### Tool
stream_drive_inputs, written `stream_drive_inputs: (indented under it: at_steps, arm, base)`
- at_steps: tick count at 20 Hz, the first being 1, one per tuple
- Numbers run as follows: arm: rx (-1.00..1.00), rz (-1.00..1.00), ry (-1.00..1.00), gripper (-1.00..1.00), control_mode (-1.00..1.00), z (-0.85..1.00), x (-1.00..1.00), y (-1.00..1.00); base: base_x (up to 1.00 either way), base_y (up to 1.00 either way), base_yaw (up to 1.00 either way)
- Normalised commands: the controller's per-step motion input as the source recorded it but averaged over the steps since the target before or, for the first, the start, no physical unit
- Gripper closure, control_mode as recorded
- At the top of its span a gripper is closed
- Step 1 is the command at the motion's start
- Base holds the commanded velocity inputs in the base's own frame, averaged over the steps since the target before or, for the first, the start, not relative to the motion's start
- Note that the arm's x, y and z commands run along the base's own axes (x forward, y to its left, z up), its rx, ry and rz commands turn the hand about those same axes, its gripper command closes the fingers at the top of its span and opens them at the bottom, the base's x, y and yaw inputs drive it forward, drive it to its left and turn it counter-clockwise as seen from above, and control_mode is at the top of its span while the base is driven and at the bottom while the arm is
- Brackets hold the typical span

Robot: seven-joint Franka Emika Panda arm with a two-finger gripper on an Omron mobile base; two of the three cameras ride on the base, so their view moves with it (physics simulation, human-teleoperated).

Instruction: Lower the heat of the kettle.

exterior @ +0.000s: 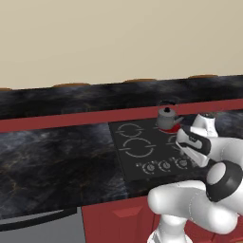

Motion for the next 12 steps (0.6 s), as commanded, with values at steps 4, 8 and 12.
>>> stream_drive_inputs:
  at_steps: [4,8,12]
  arm:
    - [0.00,0.00,0.00,-1.00,-1.00,-0.19,0.04,0.12]
    - [-0.01,0.00,0.01,-1.00,-1.00,-0.17,0.13,0.20]
    - [0.00,0.00,0.00,-1.00,-1.00,-0.18,0.02,0.04]
  base:
    - [0.00,0.00,0.00]
    - [0.00,0.00,0.00]
    - [0.00,0.00,0.00]
